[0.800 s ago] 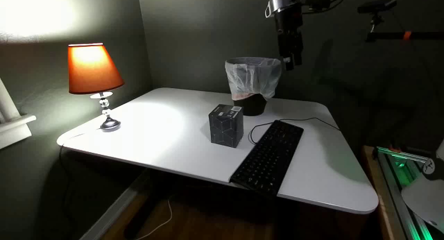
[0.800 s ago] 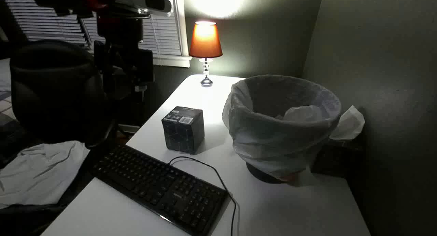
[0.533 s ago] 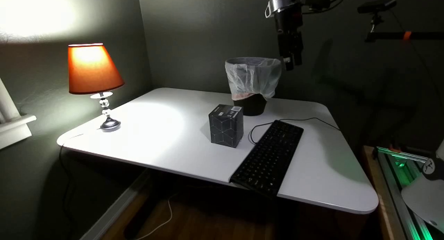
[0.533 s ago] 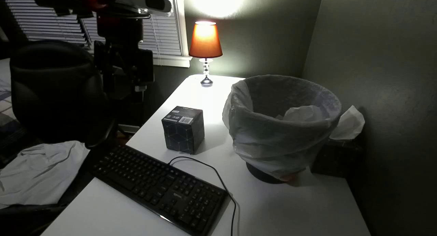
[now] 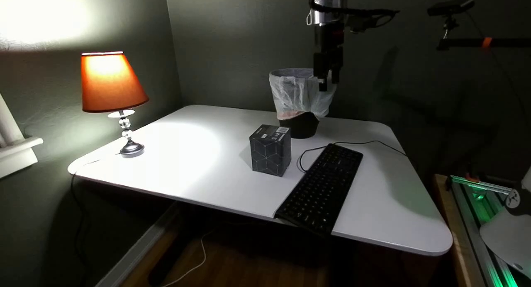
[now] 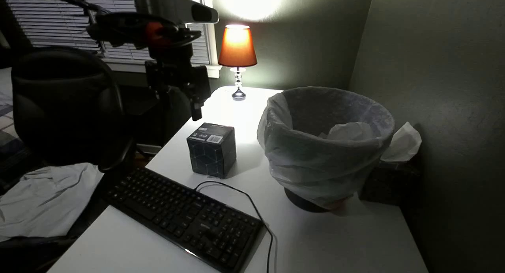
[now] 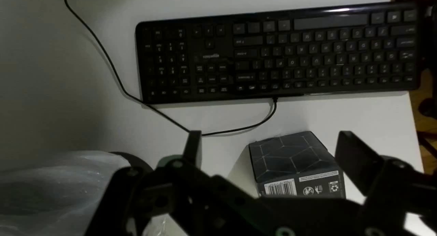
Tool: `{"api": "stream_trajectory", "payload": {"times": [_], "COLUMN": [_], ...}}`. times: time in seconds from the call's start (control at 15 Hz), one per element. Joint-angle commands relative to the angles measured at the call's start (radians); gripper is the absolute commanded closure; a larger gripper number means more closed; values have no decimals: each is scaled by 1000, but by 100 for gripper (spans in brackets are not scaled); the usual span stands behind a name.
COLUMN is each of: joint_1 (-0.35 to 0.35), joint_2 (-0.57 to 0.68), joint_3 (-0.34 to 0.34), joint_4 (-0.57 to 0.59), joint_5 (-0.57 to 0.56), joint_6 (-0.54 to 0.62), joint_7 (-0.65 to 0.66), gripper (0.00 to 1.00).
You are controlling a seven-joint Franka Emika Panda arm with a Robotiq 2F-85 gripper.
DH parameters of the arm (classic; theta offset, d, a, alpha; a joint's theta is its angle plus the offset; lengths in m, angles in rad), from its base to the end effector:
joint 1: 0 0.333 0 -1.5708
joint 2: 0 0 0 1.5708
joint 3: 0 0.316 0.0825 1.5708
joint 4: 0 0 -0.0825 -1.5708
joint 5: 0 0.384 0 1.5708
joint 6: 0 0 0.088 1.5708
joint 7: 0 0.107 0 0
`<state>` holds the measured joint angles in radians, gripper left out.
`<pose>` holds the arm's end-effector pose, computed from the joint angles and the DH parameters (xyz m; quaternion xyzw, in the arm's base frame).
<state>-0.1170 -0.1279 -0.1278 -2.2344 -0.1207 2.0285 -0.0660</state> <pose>0.4769 -0.1271 0.4181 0.9964 -0.0596 -0.0457 0.0383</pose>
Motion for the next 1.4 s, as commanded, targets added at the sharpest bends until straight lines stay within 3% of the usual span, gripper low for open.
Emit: {"api": "stream_trajectory", "payload": {"times": [0.0, 0.53, 0.67, 0.87, 1.07, 1.33], "joint_1": [-5, -8, -13, -24, -38, -58], "joint_2": [81, 130, 141, 149, 171, 207], "joint_3": [-9, -6, -10, -19, -28, -31], "joint_4": [4, 11, 19, 35, 72, 93], "joint_5": [-8, -13, 12, 118, 229, 345], "joint_6": [78, 90, 110, 151, 124, 139], "joint_7": [-84, -92, -176, -400, -581, -685], "gripper": [0, 0, 0, 0, 0, 0]}}
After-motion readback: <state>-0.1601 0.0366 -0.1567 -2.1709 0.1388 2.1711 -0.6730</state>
